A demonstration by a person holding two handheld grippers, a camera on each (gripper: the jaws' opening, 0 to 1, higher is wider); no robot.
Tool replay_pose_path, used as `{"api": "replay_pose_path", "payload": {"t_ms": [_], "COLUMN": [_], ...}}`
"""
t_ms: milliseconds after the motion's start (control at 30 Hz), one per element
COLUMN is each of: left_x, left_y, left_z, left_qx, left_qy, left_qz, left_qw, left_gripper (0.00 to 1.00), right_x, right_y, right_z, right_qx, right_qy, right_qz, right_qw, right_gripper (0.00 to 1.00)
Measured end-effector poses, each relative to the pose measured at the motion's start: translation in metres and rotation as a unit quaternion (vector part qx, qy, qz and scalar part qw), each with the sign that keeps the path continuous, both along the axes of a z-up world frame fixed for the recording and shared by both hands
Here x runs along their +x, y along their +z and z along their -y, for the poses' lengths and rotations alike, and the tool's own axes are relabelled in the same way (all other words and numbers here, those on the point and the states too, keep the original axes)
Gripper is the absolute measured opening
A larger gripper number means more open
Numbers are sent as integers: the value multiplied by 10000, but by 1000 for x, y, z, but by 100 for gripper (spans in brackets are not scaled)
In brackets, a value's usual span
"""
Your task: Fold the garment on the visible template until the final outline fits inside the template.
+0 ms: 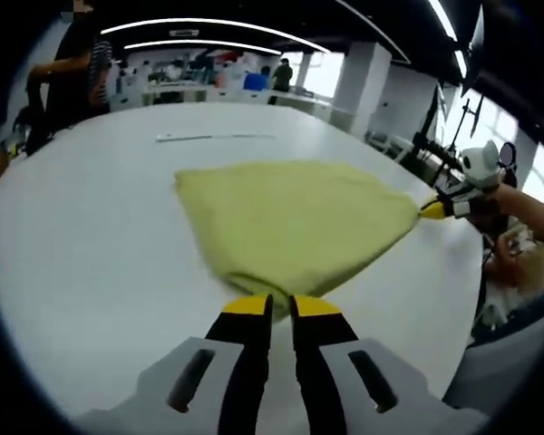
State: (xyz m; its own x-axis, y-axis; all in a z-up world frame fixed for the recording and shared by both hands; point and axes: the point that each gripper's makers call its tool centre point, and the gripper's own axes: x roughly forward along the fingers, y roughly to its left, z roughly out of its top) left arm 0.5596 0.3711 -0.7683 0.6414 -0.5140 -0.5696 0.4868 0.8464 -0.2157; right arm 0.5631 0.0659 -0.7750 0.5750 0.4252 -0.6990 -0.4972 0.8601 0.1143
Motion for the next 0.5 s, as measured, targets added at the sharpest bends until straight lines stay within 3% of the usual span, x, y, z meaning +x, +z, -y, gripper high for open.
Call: {"api": "replay_pose_path", "payload": {"t_ms": [100, 233, 500], "left_x": [0, -3, 0], "left_y": [-2, -9, -8], "left_z": [2, 0, 5], "left_qx": [67, 404, 227], "left_qy": [-33, -134, -1], "left_qz": [0, -49, -51], "left_qw": [10000, 9991, 9997], "left_gripper": [6, 5, 3], "right_x": [0, 1, 1], "right_y": [0, -1, -2], "right_z": [0, 0, 1], "right_qx": [-23, -12, -32], "right_qy": [-22, -76, -144], "right_qz": [29, 27, 41], "right_qw": [10000, 10000, 9999], "right_gripper": [2, 1, 0]}}
